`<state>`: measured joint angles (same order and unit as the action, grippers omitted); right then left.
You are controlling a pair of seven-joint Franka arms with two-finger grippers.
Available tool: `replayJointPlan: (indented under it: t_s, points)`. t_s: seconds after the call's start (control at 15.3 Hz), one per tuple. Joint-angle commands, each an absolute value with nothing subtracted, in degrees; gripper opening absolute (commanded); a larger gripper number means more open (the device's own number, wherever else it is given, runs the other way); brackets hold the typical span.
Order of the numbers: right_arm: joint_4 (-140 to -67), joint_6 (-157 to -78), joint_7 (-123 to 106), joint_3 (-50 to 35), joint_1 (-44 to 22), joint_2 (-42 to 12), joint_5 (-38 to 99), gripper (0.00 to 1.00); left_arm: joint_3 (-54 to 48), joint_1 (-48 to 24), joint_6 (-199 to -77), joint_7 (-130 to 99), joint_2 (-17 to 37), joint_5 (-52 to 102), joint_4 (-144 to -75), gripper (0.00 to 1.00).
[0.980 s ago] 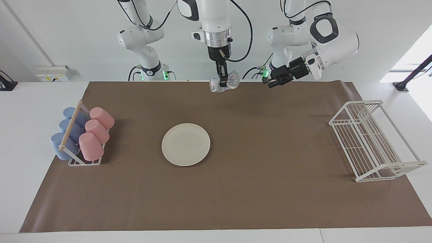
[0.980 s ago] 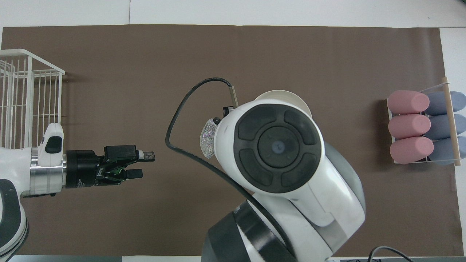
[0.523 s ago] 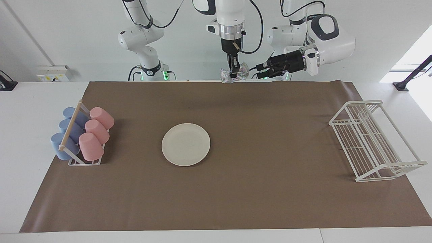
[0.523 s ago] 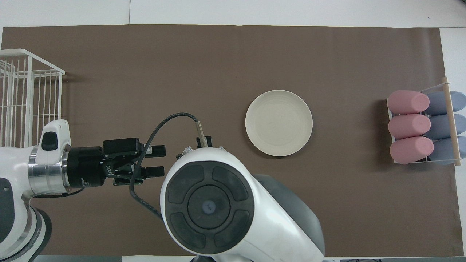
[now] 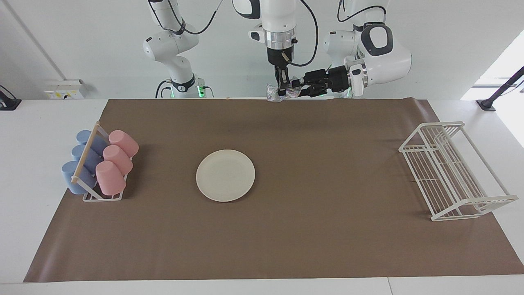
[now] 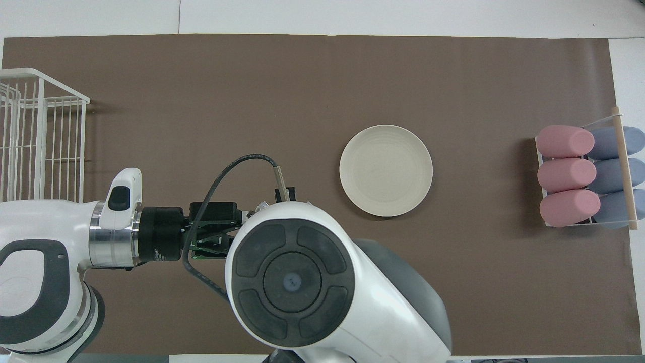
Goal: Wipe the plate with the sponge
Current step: 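Bring the scrubber back to the left gripper with the right gripper, then release the scrubber to the left gripper while the right gripper withdraws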
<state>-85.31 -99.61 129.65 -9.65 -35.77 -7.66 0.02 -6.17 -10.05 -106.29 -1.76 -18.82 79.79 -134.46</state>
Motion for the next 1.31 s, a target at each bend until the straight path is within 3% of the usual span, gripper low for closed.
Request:
replayJointPlan:
  t_s: [0.0,0.65,0.78,0.85,0.91,0.98,1.24]
  points:
    - [-85.43,-99.05,129.64,-10.02,-35.33,-7.47,-1.41,0.0,-5.36,-10.28,-105.3,-2.02,-18.37,80.51,-133.77,0.0]
    - [-85.34,-98.53,128.24,-10.02,-35.07,-7.38,-2.2,0.0,-5.36,-9.93,-104.85,-8.0,-18.63,80.33,-133.51,0.0]
    - [-86.04,-97.83,123.51,-9.93,-34.81,-6.42,-2.28,0.4,-5.27,-9.76,-104.51,-8.17,-18.72,80.33,-133.51,0.0]
    - [-86.48,-97.21,120.79,-9.93,-34.54,-6.07,-2.29,0.48,-5.27,-9.76,-104.15,-8.17,-18.72,80.33,-133.51,0.0]
    - [-87.27,-96.86,117.19,-9.84,-33.32,-4.93,-2.37,0.7,-5.19,-9.67,-104.15,-8.43,-18.72,80.25,-133.59,0.0]
    - [-88.15,-96.77,113.68,-9.76,-31.57,-3.96,-2.29,1.0,-5.19,-8.88,-104.15,-8.52,-18.72,80.16,-133.59,0.0]
    - [-91.58,-95.02,85.58,-9.67,-24.01,-0.27,-1.23,1.0,-5.19,-8.53,-104.59,-8.96,-18.63,79.28,-133.51,0.0]
